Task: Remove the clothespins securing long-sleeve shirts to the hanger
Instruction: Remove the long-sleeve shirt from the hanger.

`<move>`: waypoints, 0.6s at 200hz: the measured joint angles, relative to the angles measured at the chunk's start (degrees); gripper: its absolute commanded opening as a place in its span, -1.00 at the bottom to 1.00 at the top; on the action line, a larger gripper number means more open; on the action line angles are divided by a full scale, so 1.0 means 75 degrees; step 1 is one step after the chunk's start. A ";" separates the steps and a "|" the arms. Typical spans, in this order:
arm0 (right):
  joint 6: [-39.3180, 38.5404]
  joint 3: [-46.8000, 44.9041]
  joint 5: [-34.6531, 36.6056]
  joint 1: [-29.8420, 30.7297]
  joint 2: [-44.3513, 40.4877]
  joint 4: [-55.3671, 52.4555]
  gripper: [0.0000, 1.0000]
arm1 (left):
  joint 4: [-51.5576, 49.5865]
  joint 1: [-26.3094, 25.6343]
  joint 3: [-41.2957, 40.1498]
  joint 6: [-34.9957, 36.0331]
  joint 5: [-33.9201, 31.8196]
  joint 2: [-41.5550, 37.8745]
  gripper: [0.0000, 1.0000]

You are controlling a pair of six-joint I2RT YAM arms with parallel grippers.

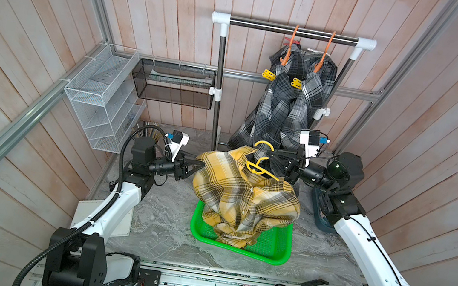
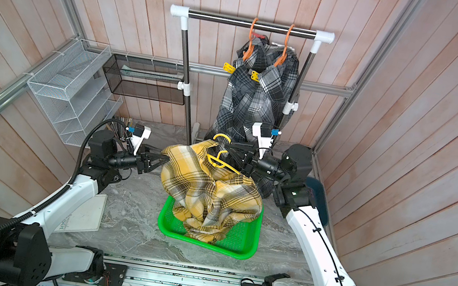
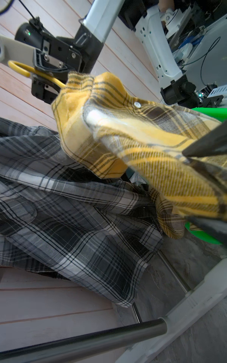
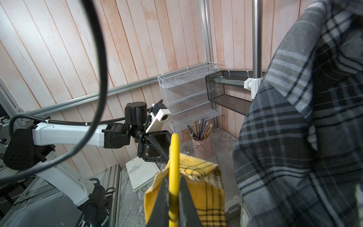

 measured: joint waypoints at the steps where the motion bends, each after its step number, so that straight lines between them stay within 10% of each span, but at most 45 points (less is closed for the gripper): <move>1: 0.0000 0.0003 -0.0003 -0.0003 0.0000 0.0003 -1.00 | -0.0012 -0.0003 0.0000 -0.0006 0.0003 0.0000 -0.47; 120: 0.0262 0.0064 -0.0032 -0.0134 0.0096 0.0087 -1.00 | -0.1043 0.0023 0.0382 0.0848 -0.0577 -0.0085 -0.94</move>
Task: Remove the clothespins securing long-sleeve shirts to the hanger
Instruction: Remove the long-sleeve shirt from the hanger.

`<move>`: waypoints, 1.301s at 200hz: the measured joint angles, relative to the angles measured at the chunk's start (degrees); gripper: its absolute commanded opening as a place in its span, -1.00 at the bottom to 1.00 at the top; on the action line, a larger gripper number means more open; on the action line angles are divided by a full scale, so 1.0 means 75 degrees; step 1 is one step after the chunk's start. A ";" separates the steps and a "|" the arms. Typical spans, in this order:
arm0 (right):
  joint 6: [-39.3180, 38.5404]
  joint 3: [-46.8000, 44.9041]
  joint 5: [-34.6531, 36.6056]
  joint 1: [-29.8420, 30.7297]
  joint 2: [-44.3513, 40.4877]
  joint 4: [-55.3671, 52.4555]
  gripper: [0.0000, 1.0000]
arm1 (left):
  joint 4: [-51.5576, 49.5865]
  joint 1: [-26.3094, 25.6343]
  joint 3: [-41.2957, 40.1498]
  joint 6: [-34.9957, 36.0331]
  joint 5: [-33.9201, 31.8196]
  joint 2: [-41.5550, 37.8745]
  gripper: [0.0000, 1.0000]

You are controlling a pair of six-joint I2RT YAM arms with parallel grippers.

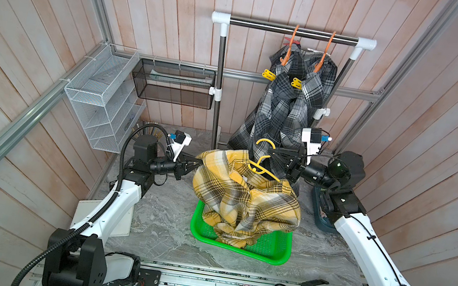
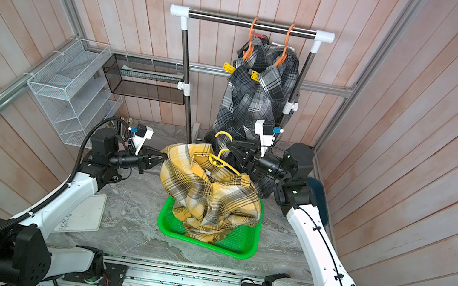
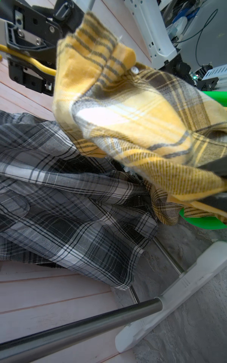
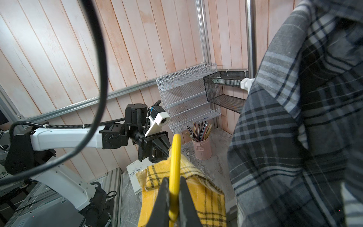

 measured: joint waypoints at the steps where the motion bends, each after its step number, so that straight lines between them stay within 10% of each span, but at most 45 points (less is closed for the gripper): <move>1: 0.0000 0.0000 -0.0003 0.0000 0.0003 0.0000 -1.00 | 0.0003 0.0006 0.0000 -0.0009 -0.0003 -0.0006 -0.92; 60: -0.0009 0.0000 -0.0090 -0.0026 0.0038 0.0073 -1.00 | 0.1131 0.0615 -0.0219 -0.1314 -0.0184 -0.0501 -0.16; 108: -0.0009 0.0000 -0.0090 -0.0044 0.0038 0.0070 -1.00 | 0.1329 0.0656 -0.0338 -0.1644 -0.0248 -0.0501 -0.42; 125: -0.0012 0.0000 -0.0087 -0.0044 0.0038 0.0070 -1.00 | 0.1402 0.0656 -0.0391 -0.1641 -0.0236 -0.0504 0.09; 163: -0.0012 0.0000 -0.0090 -0.0044 0.0038 0.0070 -1.00 | 0.1271 0.0656 -0.0434 -0.1486 -0.0035 -0.0501 0.50; 260: 0.0006 0.0119 -0.0184 -0.0044 0.0038 0.0286 -1.00 | -0.0283 0.0122 -0.0621 -0.0428 -0.0259 -0.0472 0.50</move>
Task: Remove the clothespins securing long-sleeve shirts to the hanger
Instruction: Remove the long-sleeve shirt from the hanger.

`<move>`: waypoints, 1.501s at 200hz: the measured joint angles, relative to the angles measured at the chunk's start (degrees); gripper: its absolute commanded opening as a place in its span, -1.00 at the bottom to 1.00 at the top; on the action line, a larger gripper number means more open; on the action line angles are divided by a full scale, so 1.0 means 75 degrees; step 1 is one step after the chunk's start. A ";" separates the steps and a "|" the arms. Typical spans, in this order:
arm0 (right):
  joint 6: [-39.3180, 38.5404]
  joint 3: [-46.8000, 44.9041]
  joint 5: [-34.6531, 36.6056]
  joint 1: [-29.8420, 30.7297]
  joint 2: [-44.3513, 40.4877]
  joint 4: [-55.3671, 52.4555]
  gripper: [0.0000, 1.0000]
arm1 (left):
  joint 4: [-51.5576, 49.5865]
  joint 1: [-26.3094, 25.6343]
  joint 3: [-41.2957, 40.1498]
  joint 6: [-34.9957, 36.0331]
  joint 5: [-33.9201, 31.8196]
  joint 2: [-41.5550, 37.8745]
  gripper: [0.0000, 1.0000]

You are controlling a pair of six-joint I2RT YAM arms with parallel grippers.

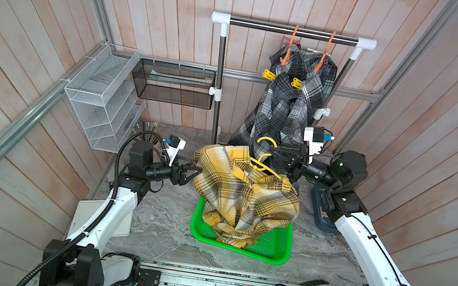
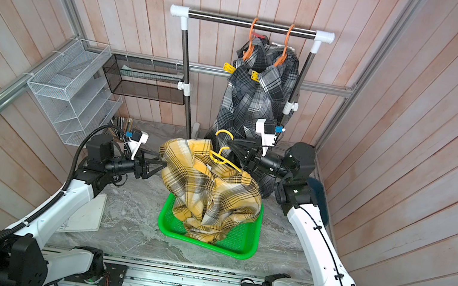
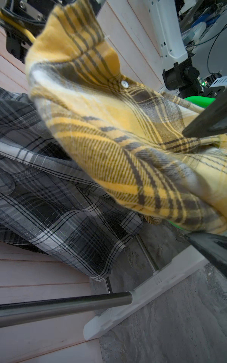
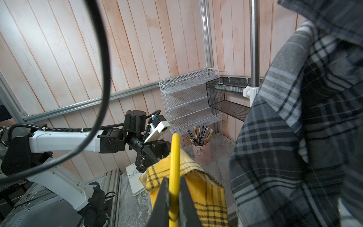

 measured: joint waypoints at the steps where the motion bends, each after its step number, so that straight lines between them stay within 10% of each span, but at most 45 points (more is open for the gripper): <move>1: 0.0003 0.0000 -0.0003 0.0000 0.0000 0.0003 -1.00 | 0.0000 0.0000 0.0000 0.0006 -0.0003 0.0003 0.49; 104: 0.0221 -0.0003 -0.0137 0.0000 0.0000 0.0358 -1.00 | 0.0326 0.0003 0.0029 -0.0076 -0.0385 0.0291 -1.00; 221: 0.0154 -0.0003 -0.0128 -0.0058 0.0000 0.0146 -1.00 | 0.1801 0.0749 -0.1440 -0.2375 -0.2932 -0.0615 -1.00; 300: 0.0198 -0.0009 -0.0300 -0.0589 -0.0274 0.0117 -1.00 | 0.1833 0.1614 -0.1763 -0.3366 -0.2556 -0.0300 -1.00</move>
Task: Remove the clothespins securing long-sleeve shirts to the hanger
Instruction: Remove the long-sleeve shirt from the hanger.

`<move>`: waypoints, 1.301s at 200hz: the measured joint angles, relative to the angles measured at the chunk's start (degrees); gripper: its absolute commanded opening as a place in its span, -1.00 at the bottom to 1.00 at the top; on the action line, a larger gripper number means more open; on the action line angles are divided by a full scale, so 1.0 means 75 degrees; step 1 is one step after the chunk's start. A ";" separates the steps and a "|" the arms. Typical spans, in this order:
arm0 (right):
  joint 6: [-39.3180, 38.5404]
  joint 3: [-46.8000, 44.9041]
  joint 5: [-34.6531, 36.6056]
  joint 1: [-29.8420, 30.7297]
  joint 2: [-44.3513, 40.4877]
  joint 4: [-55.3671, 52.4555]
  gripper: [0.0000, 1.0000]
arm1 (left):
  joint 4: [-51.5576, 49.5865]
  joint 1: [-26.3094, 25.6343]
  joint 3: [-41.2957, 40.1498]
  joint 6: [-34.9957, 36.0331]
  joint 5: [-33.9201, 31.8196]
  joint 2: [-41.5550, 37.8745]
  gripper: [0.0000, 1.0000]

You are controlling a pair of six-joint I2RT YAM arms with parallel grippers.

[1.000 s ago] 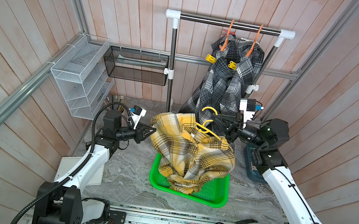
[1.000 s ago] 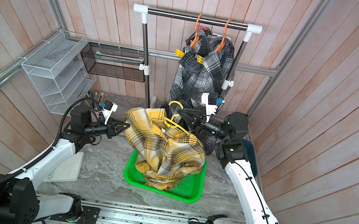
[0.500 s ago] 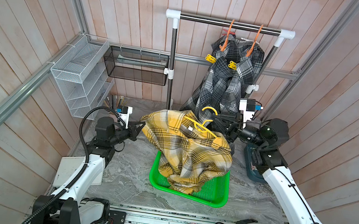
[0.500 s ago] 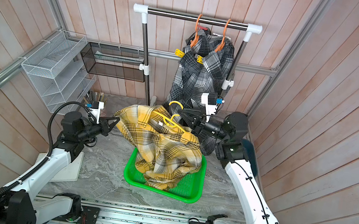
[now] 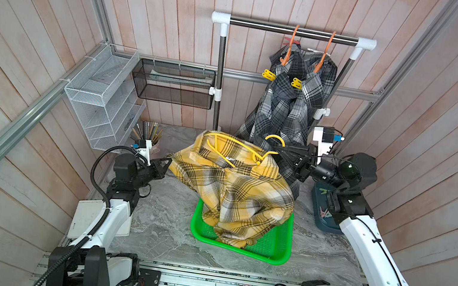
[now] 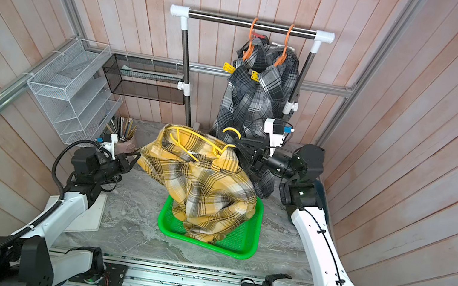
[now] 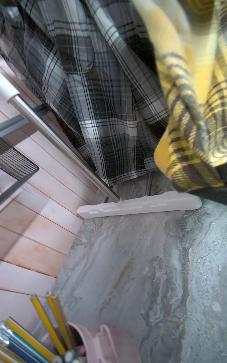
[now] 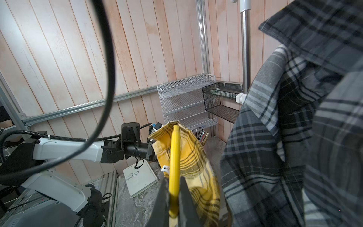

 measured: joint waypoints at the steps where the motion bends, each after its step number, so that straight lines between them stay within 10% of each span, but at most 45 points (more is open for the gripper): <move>1: 0.0000 0.0000 -0.0003 -0.0006 -0.0003 0.0000 -1.00 | 0.0000 0.0012 -0.0015 -0.0009 0.0020 0.0006 -1.00; 66: 0.0280 -0.0038 -0.0146 -0.0259 -0.0227 0.0169 -1.00 | -0.0248 -0.0213 -0.0082 0.0172 0.0580 -0.0271 -1.00; 179: 0.0329 -0.0294 0.0312 0.0382 -0.0076 0.0373 -1.00 | -0.0994 -0.5630 0.0478 0.0857 -0.0685 -0.0659 -1.00; 215: -0.0166 -0.0697 0.0912 0.0868 -0.0038 -0.0146 -1.00 | -0.1151 -0.5849 0.0423 0.0749 -0.0933 -0.0554 0.15; 260: -0.0364 -0.1309 0.1393 0.0956 -0.0041 -0.0373 -1.00 | -0.1306 -0.5849 0.0391 0.0603 -0.1856 -0.2090 0.53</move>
